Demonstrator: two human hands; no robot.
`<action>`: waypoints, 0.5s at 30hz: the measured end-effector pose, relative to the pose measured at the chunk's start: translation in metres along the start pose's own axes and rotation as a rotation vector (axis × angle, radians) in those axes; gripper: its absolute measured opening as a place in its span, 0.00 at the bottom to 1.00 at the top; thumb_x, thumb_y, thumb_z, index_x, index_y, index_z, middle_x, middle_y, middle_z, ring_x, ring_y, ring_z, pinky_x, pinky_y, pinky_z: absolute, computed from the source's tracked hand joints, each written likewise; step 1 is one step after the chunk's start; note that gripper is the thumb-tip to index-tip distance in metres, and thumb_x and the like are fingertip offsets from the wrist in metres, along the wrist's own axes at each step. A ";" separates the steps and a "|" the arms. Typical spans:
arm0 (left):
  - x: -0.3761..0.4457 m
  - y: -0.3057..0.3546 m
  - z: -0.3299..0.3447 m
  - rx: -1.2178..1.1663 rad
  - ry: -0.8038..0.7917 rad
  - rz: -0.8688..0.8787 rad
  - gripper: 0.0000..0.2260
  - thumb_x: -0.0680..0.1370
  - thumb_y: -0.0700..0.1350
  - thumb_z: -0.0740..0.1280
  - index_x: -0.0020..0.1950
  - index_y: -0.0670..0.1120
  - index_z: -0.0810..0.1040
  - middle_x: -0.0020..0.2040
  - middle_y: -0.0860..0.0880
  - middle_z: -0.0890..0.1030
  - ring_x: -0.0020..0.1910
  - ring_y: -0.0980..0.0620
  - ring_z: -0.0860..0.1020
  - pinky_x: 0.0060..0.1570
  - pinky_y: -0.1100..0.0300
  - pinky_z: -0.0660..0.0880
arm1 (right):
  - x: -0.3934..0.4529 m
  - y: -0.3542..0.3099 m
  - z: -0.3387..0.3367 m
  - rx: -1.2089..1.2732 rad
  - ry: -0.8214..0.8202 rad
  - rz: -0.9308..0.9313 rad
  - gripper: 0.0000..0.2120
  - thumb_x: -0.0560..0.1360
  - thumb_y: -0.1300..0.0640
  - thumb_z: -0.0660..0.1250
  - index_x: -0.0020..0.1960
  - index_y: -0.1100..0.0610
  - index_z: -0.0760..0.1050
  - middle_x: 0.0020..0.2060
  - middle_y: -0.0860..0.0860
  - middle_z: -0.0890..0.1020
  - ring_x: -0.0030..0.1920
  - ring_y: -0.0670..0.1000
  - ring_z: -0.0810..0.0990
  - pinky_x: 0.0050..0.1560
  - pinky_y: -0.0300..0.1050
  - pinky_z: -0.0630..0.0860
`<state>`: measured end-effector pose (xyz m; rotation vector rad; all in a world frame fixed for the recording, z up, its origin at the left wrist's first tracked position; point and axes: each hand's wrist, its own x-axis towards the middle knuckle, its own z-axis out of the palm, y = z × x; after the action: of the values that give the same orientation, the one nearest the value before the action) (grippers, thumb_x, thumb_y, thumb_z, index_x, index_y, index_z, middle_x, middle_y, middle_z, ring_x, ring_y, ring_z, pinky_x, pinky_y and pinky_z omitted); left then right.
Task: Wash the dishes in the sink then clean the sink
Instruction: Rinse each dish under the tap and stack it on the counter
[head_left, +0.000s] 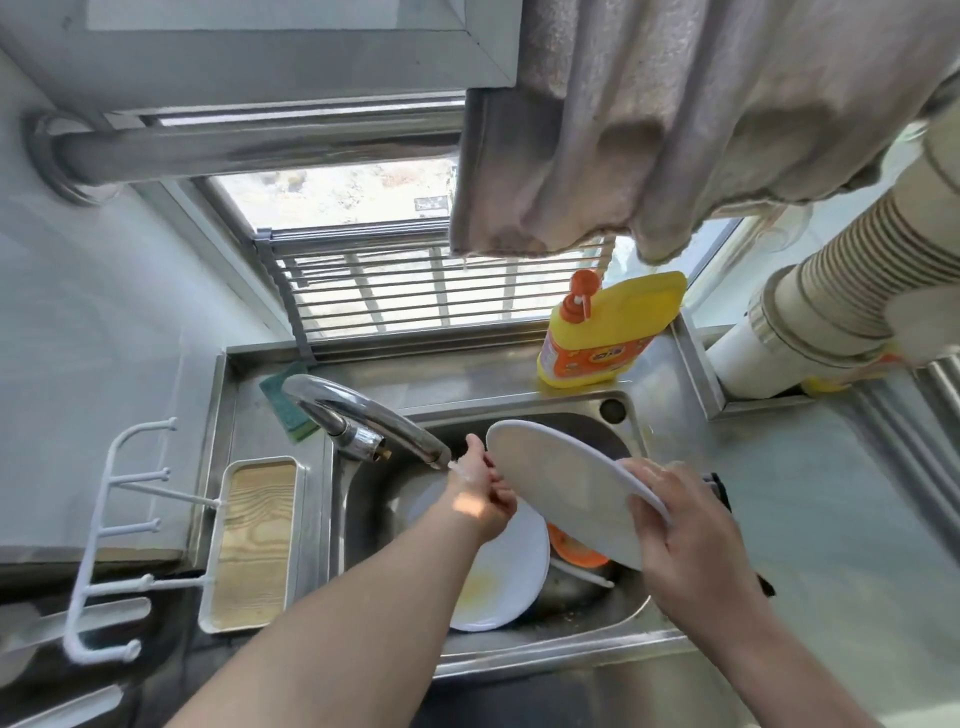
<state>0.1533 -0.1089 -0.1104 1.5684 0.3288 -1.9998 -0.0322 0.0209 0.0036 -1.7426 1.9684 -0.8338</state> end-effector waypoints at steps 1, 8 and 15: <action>-0.003 -0.003 -0.003 0.097 -0.001 0.017 0.26 0.82 0.68 0.60 0.32 0.51 0.65 0.27 0.54 0.60 0.23 0.56 0.56 0.20 0.65 0.54 | -0.003 0.006 0.004 -0.032 -0.021 -0.015 0.19 0.78 0.60 0.62 0.67 0.47 0.76 0.51 0.41 0.75 0.51 0.41 0.75 0.53 0.33 0.69; -0.008 -0.017 -0.016 0.520 -0.053 0.093 0.13 0.85 0.40 0.55 0.45 0.49 0.74 0.31 0.48 0.68 0.29 0.53 0.65 0.28 0.61 0.64 | 0.001 0.027 0.018 -0.026 -0.029 0.151 0.20 0.80 0.61 0.61 0.71 0.52 0.76 0.54 0.46 0.75 0.54 0.47 0.74 0.55 0.28 0.65; -0.009 -0.015 -0.020 0.536 -0.008 0.274 0.08 0.80 0.41 0.74 0.56 0.39 0.80 0.37 0.46 0.79 0.33 0.54 0.76 0.34 0.64 0.76 | 0.012 0.037 0.031 0.070 -0.043 0.288 0.22 0.82 0.63 0.62 0.74 0.52 0.73 0.60 0.49 0.76 0.57 0.49 0.73 0.58 0.42 0.67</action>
<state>0.1624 -0.0841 -0.1099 1.7961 -0.4432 -1.9654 -0.0419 0.0058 -0.0424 -1.3826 2.0705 -0.7482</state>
